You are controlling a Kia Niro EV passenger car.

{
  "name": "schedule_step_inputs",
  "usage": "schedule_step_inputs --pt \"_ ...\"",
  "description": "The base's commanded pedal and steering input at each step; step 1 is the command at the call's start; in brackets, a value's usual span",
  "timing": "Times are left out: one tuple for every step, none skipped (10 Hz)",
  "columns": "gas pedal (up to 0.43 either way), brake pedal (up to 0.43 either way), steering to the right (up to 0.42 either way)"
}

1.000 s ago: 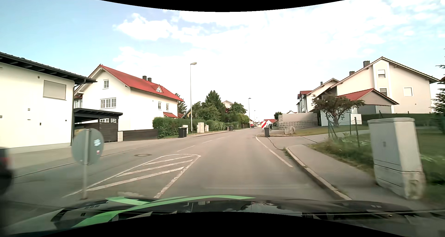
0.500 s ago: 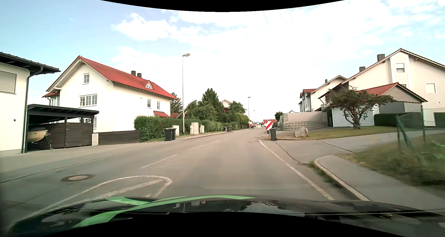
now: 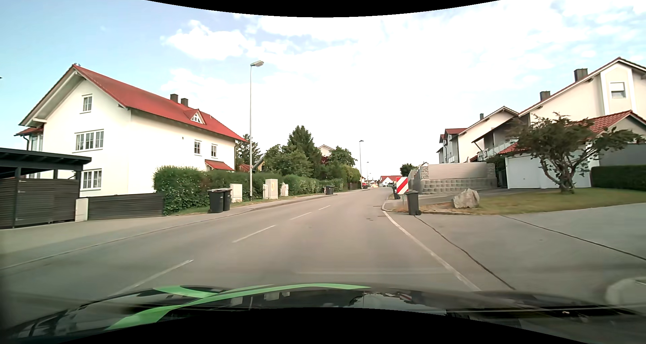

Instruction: Follow the waypoints while adhering to traffic rules and regulations

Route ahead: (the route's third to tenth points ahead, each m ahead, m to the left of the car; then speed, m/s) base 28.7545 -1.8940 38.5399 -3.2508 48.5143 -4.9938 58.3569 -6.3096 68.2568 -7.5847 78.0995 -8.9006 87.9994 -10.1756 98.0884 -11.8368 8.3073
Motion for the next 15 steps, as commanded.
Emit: schedule_step_inputs --pt "0.209 0.0 0.005" --pt "0.209 0.0 0.006" --pt "0.197 0.0 0.008" --pt "0.197 0.0 0.011" --pt "0.197 0.0 0.015" --pt "0.177 0.0 0.019" --pt "0.15 0.0 0.021" --pt "0.15 0.0 0.021" --pt "0.15 0.0 0.022" --pt "0.15 0.0 0.025" --pt "0.157 0.0 0.032" --pt "0.157 0.0 0.039" --pt "0.169 0.0 0.042" --pt "0.177 0.0 0.045" --pt "0.197 0.0 0.045"
